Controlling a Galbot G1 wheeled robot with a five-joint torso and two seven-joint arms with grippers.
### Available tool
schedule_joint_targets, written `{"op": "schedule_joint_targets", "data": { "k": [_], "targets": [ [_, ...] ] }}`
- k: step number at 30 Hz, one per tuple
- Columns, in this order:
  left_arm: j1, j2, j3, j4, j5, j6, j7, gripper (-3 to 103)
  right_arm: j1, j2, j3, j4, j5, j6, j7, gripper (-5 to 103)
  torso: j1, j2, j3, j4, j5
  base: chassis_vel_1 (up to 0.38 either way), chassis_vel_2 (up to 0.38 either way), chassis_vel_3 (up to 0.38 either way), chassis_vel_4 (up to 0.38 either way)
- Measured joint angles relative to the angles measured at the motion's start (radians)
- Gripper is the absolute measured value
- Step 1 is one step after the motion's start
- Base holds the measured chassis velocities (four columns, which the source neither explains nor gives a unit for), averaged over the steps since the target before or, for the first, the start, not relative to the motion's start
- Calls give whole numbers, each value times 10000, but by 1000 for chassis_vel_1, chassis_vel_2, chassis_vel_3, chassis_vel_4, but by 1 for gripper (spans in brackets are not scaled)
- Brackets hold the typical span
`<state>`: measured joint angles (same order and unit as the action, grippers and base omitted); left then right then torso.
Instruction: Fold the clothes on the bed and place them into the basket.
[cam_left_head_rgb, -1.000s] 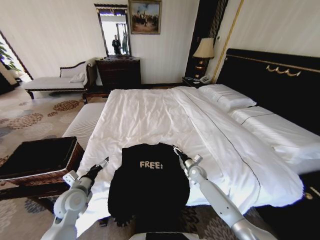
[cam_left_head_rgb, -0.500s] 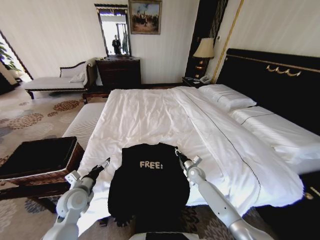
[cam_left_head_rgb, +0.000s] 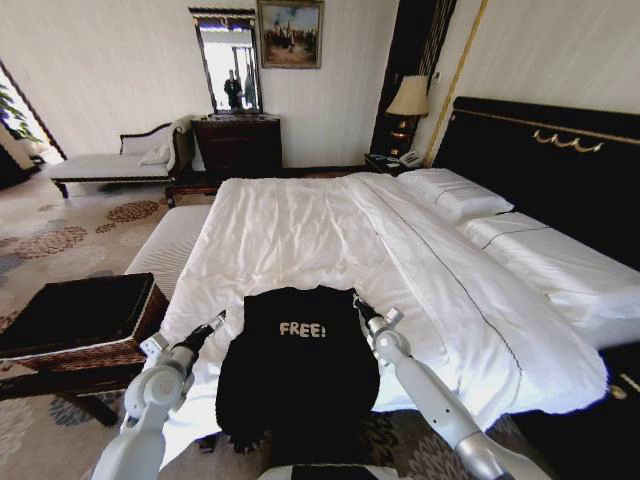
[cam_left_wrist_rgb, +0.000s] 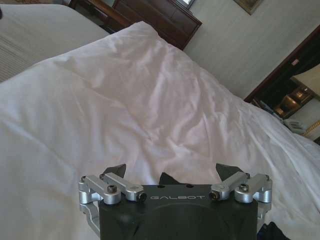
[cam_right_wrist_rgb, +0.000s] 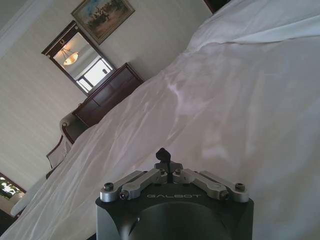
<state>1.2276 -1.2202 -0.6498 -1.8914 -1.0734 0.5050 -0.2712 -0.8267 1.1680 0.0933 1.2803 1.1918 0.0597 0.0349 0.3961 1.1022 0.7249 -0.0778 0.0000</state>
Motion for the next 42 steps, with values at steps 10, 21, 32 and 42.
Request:
{"op": "schedule_joint_targets", "data": {
  "k": [10,21,32,42],
  "targets": [
    [-2600,-290,1669,3618,-90,-525,538,100,-201,-27,21,105,-339,152,49,0,1,0,1,0,-1,0,0,0,0],
    [-3575,-1261,2160,5161,455,-943,965,101,-267,-35,99,29,-440,234,110,0,1,0,-1,-1,1,0,0,0,0],
    [-3661,-1159,2091,5560,581,-1184,1173,60,-259,-5,77,2,-566,306,129,0,1,1,-1,0,1,0,0,0,0],
    [-3618,-1187,2024,5606,623,-1262,1400,23,-271,-7,56,12,-664,374,220,0,0,1,-1,0,0,0,0,0,0]
  ]
}}
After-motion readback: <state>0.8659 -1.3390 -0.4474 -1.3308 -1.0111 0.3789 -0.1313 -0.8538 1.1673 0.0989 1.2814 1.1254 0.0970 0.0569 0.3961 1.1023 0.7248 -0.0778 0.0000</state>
